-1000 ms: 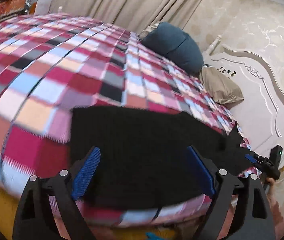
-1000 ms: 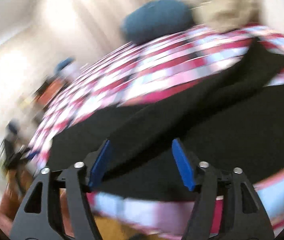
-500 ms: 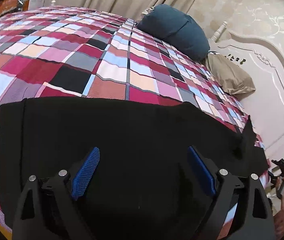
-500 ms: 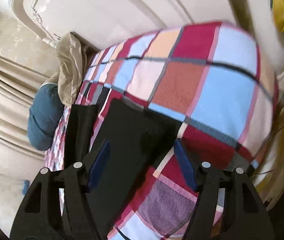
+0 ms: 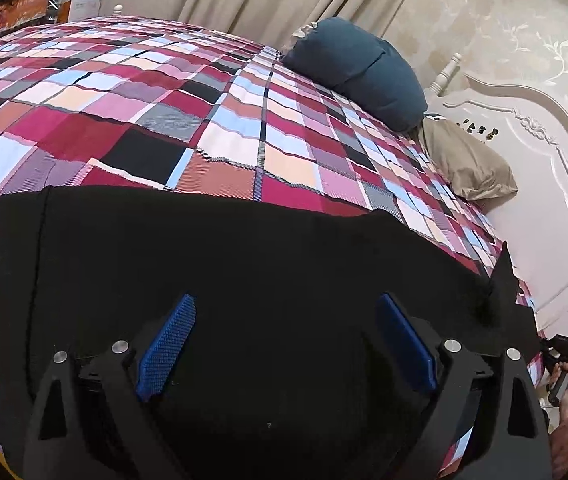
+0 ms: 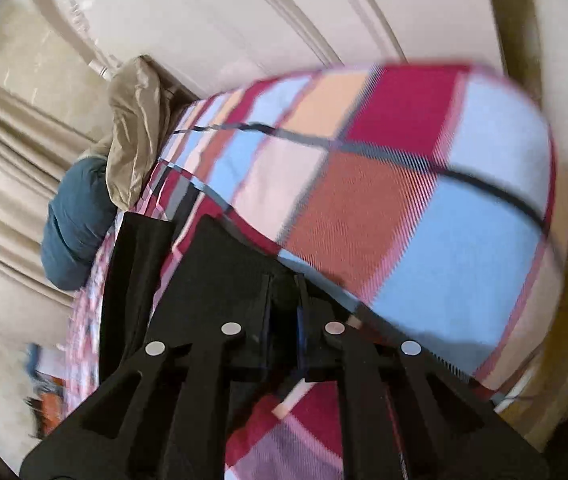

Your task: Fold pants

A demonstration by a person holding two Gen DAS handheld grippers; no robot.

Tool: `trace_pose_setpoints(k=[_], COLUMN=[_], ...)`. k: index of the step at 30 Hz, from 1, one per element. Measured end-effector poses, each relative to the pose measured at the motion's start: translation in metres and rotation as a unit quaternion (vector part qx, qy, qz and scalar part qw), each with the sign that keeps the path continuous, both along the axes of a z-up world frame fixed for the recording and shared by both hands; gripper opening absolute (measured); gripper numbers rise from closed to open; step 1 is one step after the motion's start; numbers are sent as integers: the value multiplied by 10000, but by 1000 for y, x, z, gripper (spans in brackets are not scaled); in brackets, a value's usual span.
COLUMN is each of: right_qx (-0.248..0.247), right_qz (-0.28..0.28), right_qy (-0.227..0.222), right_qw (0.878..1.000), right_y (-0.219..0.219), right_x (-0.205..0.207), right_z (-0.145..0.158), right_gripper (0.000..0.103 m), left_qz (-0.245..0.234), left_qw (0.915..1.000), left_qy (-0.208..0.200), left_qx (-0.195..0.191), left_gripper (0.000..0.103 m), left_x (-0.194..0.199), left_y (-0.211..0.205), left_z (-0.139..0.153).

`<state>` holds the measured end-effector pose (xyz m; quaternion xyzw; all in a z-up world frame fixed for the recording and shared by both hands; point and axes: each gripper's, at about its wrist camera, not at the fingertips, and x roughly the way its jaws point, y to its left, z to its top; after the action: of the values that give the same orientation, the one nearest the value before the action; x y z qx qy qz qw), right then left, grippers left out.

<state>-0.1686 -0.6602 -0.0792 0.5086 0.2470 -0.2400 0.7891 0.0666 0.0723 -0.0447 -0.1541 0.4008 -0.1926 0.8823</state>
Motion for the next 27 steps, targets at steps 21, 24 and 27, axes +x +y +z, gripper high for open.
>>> trace_pose_setpoints(k=[21, 24, 27], right_qx=[-1232, -1154, -1180], right_qz=[1380, 1338, 1394], right_qy=[1512, 1981, 1888], right_qw=[9710, 9641, 9649], right_y=[86, 82, 79], right_x=[305, 322, 313], right_z=[67, 50, 48], right_gripper=[65, 33, 6], left_qz=[-133, -282, -340], left_qw=[9990, 9977, 9960], left_qy=[-308, -243, -272], left_qx=[300, 558, 777], left_gripper=[98, 98, 98], left_x=[-4, -3, -4], left_y=[-10, -16, -21], left_z=[-8, -8, -8])
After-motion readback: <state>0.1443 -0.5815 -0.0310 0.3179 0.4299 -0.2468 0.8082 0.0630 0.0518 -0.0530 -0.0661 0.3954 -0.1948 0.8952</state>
